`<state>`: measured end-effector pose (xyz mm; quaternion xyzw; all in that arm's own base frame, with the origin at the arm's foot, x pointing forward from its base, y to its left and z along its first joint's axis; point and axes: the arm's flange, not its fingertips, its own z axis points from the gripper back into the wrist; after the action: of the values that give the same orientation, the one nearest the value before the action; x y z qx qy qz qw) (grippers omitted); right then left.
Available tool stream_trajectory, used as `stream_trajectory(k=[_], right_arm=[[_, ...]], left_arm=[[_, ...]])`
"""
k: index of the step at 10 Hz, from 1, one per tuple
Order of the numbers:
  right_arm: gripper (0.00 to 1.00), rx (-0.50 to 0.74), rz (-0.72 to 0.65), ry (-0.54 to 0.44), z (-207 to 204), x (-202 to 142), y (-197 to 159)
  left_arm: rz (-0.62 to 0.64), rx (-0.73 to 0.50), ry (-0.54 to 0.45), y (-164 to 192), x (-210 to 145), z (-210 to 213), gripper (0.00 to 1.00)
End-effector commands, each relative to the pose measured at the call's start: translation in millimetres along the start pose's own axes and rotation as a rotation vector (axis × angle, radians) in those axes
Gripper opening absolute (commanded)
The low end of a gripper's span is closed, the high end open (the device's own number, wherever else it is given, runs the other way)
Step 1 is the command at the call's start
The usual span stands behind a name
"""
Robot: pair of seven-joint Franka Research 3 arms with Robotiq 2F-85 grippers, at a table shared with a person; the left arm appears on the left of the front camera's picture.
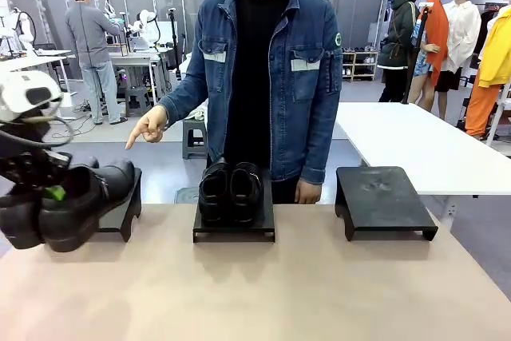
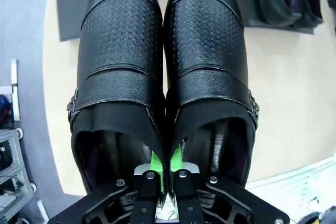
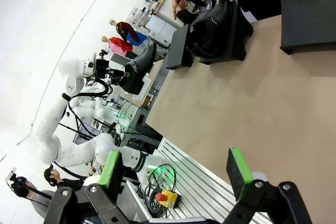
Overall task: Place the shoes on the stand as instructed by the person.
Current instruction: Pick up another pair of Shoes and place it on the Shoes Stand indicated by the person.
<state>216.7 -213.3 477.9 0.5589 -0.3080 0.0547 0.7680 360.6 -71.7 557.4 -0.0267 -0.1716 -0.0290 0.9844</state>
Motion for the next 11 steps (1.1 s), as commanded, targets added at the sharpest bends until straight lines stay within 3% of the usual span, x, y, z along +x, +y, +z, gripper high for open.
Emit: stream_trajectory(k=[1,5,6,11], right_arm=[[1.00,0.010,0.020,-0.007,2,1,1],[1.00,0.010,0.020,-0.007,2,1,1],[1.00,0.010,0.020,-0.007,2,1,1],[1.00,0.010,0.020,-0.007,2,1,1]], left_arm=[[0.009,-0.028,-0.065,23,16,-4,0.00],[0.070,-0.047,-0.042,34,32,-14,0.00],[0.056,-0.014,-0.026,41,19,-19,0.00],[0.056,-0.014,-0.026,41,19,-19,0.00]])
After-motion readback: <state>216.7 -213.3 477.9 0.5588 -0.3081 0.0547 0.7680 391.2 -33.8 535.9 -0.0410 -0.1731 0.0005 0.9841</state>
